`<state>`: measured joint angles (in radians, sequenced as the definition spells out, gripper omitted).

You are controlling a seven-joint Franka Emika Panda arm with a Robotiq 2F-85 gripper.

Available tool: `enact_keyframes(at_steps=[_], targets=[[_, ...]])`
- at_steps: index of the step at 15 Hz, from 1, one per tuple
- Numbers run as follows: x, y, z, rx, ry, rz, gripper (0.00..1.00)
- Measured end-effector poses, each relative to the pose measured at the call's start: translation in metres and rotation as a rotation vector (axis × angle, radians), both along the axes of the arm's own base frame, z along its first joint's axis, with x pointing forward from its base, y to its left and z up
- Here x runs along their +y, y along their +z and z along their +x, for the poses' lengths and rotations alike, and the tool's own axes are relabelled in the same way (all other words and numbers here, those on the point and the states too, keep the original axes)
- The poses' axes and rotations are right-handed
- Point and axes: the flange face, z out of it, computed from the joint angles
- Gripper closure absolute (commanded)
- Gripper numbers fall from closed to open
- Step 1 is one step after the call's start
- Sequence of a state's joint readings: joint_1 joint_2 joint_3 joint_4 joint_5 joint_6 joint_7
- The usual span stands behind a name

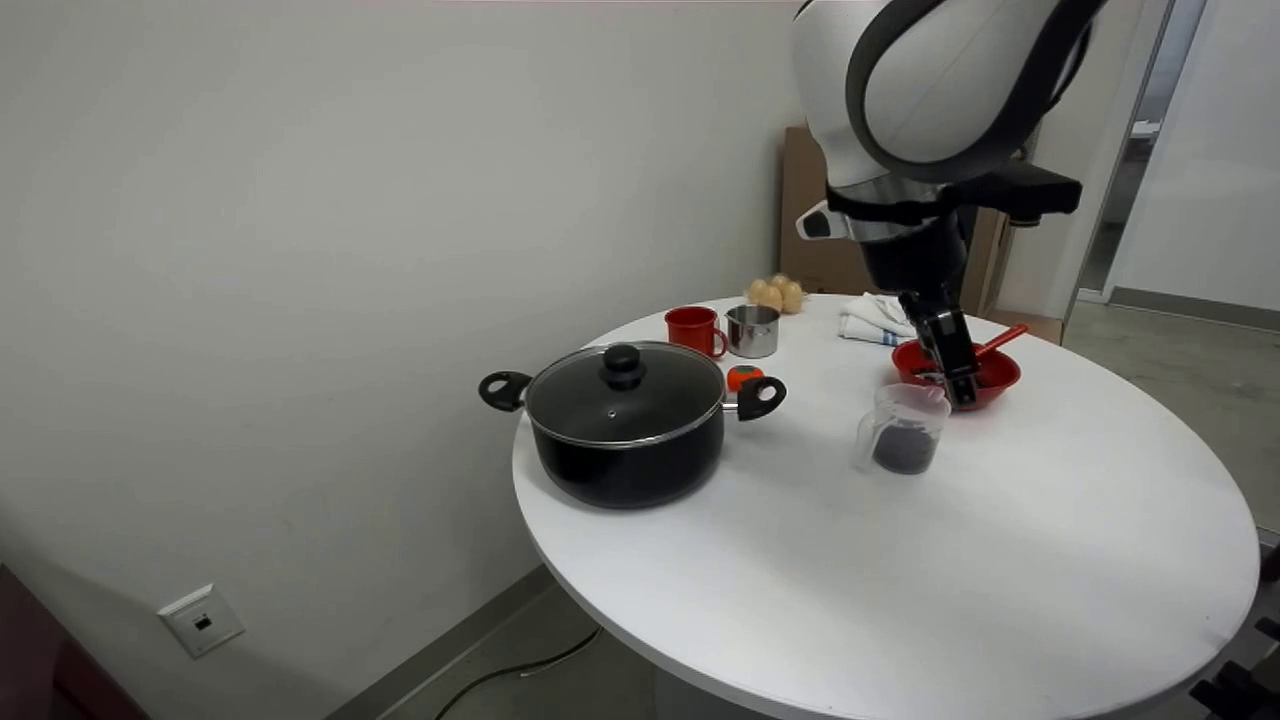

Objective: Pour all the beans in the jar into the red bowl

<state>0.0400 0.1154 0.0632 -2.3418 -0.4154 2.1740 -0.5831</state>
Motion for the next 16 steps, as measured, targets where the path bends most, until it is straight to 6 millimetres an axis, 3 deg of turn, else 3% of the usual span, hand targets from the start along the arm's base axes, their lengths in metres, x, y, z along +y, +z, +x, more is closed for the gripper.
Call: enact_keyframes(at_steps=[4, 9, 16], targets=[[0.004, -0.014, -0.013, 0.073, 0.186, -0.040, 0.00], [0.021, -0.014, -0.013, 0.102, 0.427, -0.114, 0.00], [0.037, -0.010, 0.020, 0.054, 0.794, -0.147, 0.00]])
